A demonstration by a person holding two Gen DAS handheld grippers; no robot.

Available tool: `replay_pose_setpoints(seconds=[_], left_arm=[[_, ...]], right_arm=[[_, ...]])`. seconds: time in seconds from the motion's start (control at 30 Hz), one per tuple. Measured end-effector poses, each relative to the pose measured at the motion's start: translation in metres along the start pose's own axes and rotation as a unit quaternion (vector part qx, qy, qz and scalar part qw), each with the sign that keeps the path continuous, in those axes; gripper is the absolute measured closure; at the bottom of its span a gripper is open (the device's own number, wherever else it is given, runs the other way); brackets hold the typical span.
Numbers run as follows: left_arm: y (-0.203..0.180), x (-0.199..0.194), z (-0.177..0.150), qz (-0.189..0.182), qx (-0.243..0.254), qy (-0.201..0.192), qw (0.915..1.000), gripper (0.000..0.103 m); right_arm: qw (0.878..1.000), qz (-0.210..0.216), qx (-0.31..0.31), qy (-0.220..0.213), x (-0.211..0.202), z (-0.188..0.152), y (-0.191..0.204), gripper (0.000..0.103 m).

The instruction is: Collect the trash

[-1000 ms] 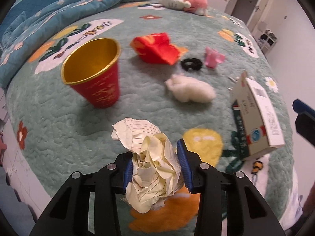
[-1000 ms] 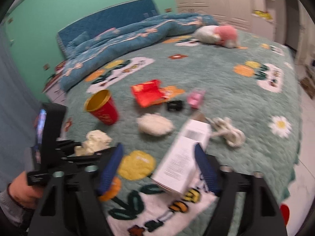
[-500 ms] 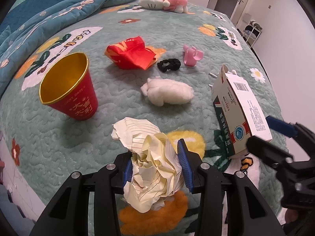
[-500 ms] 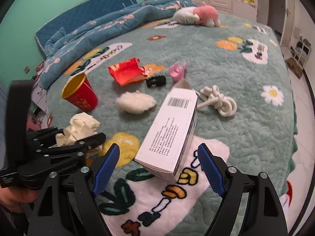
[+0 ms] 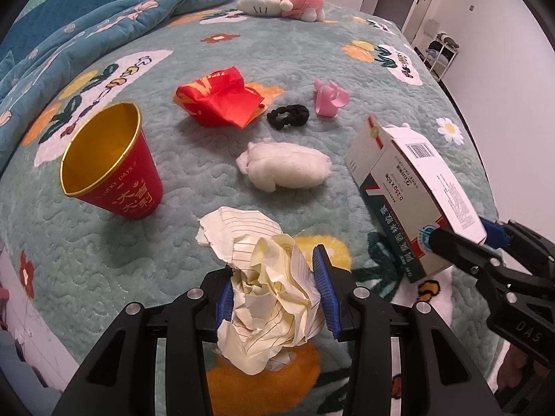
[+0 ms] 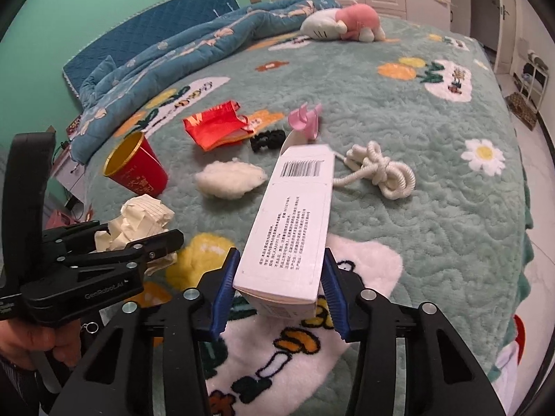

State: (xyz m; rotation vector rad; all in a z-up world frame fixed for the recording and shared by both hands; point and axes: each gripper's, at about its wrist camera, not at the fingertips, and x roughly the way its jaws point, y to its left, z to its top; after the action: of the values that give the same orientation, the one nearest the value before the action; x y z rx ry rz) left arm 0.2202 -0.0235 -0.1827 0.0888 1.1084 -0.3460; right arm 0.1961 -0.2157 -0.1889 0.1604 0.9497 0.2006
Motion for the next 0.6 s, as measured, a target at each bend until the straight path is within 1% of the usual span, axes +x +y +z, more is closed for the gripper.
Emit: replay_pose_setpoints(seconds=[0.2,0.37,0.6], left_arm=[[-0.012,-0.015,-0.002,0.002,0.005,-0.010,0.9999,0.060],[-0.024,-0.028,-0.006,0.005,0.015,-0.018,0.9997,0.060],[-0.046,-0.050,-0.009,0.008,0.034,-0.036,0.9988,0.060]], right_arm=[[0.999,0.008,-0.034,-0.038,-0.031,-0.001,0.007,0.061],[0.998,0.024,-0.036,-0.051,-0.052,-0.006,0.006,0.061],[0.996,0.027,-0.034,-0.082,-0.091,-0.012,0.000,0.061]])
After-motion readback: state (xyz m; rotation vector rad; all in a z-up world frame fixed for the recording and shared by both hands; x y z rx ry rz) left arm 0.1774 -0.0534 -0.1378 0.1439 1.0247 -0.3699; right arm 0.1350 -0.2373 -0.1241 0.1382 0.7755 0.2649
